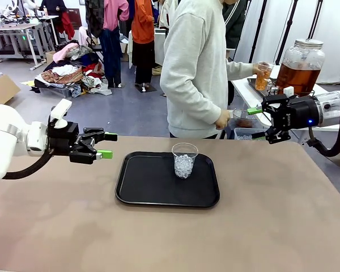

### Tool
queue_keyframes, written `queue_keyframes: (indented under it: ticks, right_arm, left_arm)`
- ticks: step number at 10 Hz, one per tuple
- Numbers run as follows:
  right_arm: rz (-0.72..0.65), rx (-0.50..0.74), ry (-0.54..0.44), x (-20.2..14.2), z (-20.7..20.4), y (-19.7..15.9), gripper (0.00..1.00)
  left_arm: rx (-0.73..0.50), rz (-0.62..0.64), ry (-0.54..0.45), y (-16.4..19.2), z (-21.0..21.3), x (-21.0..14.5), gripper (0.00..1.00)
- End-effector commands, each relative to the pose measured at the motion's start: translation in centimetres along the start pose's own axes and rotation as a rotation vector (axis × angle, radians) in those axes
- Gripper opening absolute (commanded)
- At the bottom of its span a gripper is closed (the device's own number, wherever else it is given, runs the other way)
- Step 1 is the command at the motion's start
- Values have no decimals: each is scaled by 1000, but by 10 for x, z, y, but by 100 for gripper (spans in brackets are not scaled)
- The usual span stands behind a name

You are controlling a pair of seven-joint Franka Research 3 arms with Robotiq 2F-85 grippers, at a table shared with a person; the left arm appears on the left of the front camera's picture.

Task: Pour the drink into the iced cup.
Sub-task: Pick up the iced cup indicated by the human and present it to them.

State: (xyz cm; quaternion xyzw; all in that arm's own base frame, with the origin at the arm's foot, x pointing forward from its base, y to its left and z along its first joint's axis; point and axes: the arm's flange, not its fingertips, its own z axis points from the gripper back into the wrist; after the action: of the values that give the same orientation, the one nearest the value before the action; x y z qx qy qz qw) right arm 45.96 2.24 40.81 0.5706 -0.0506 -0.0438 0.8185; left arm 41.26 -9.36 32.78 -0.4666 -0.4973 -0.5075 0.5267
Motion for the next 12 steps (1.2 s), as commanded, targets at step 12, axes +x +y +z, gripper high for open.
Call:
queue_keyframes:
  ticks: [12]
  right_arm:
    - [4, 2, -1, 0, 0, 2, 100]
  left_arm:
    - [3, -10, -4, -2, 0, 2, 100]
